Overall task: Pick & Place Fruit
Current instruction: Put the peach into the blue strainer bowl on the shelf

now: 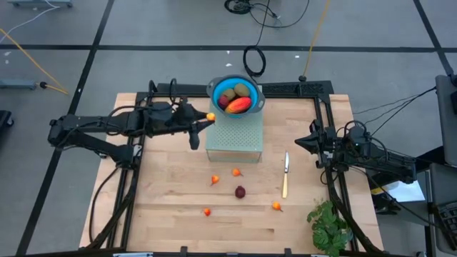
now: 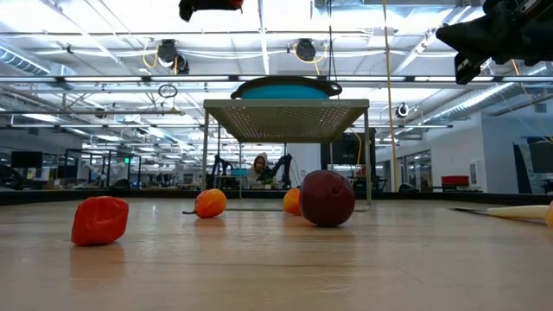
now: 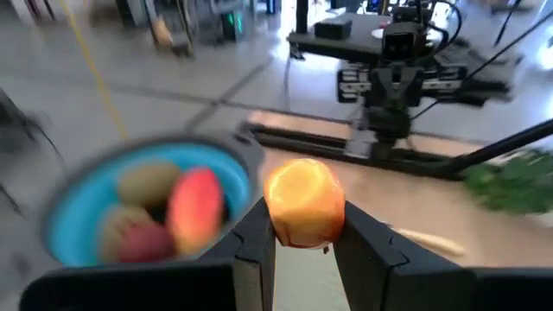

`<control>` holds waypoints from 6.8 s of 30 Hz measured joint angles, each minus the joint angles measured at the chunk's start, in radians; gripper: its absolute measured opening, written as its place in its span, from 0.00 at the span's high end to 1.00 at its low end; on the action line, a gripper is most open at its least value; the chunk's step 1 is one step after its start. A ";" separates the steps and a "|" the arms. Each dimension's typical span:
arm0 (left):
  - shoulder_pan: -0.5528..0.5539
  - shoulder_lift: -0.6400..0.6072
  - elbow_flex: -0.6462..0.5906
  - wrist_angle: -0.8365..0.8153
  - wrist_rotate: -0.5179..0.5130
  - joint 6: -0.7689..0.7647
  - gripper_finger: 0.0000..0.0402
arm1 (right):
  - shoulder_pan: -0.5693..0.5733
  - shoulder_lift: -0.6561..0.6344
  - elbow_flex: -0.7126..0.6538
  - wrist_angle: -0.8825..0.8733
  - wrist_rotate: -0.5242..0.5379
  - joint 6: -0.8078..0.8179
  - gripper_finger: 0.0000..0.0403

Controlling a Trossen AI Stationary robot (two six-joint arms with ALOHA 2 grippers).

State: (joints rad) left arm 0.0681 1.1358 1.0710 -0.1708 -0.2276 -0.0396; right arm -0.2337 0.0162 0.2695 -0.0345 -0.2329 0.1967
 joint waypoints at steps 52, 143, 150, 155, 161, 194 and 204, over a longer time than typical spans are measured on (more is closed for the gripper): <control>0.392 0.002 0.000 0.142 0.185 -0.038 0.78 | 0.000 0.000 0.000 0.000 0.000 0.000 1.00; 0.467 0.555 0.526 -0.290 0.448 0.096 0.78 | 0.000 0.000 0.000 0.008 0.133 -0.007 1.00; 0.453 0.554 0.526 -0.288 0.448 0.075 0.78 | 0.000 0.000 0.000 0.008 0.133 -0.007 1.00; 0.453 0.554 0.526 -0.288 0.417 0.054 0.78 | 0.000 0.000 0.000 0.008 0.132 -0.007 1.00; 0.453 0.554 0.526 -0.288 0.358 0.033 0.78 | 0.000 0.000 0.000 0.008 0.132 -0.007 1.00; 0.444 0.565 0.525 -0.292 0.269 -0.045 0.78 | 0.000 0.000 0.000 0.008 0.129 -0.007 1.00; 0.443 0.615 0.526 -0.292 0.253 -0.053 0.78 | 0.000 0.000 0.000 0.008 0.131 -0.007 1.00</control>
State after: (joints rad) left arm 0.5106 1.7513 1.5967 -0.4631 0.0254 -0.0921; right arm -0.2340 0.0158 0.2699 -0.0265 -0.1020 0.1898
